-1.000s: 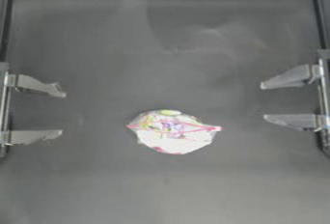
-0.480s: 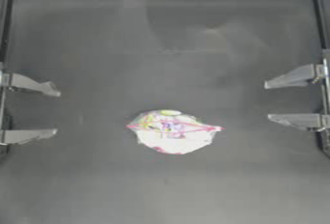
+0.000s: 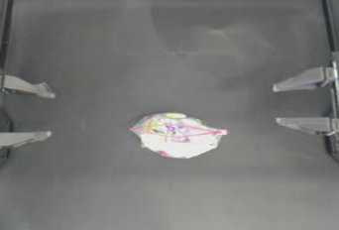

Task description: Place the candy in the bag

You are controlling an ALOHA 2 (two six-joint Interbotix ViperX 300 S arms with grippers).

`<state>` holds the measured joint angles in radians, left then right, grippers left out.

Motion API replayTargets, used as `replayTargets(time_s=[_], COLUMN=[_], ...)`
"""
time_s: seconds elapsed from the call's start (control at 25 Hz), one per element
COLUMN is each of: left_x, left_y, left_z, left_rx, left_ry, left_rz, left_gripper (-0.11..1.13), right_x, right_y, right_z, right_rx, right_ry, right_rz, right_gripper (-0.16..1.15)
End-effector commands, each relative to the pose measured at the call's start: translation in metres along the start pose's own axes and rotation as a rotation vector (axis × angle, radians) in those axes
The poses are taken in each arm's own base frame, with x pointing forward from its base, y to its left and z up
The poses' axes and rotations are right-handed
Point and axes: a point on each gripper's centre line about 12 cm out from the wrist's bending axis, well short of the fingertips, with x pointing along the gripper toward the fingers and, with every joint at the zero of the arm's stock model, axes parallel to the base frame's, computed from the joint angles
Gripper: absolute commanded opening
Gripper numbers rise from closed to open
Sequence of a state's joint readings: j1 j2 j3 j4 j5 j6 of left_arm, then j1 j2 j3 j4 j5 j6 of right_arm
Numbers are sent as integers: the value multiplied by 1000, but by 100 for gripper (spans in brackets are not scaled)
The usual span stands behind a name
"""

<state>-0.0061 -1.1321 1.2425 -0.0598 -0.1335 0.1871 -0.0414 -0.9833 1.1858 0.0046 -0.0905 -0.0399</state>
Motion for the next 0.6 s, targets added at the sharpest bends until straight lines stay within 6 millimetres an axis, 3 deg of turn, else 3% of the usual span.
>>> replayTargets(time_s=[0.04, 0.6], left_x=[-3, -14], left_y=[1, 2], left_z=[3, 1], left_rx=[1, -6], left_ry=[-20, -55], left_rz=[4, 18], left_gripper=[96, 96], right_x=[-1, -22], right_y=[0, 0], right_z=[4, 4], right_rx=[4, 24], right_ry=[-25, -98], right_rz=[0, -3], right_gripper=[89, 89])
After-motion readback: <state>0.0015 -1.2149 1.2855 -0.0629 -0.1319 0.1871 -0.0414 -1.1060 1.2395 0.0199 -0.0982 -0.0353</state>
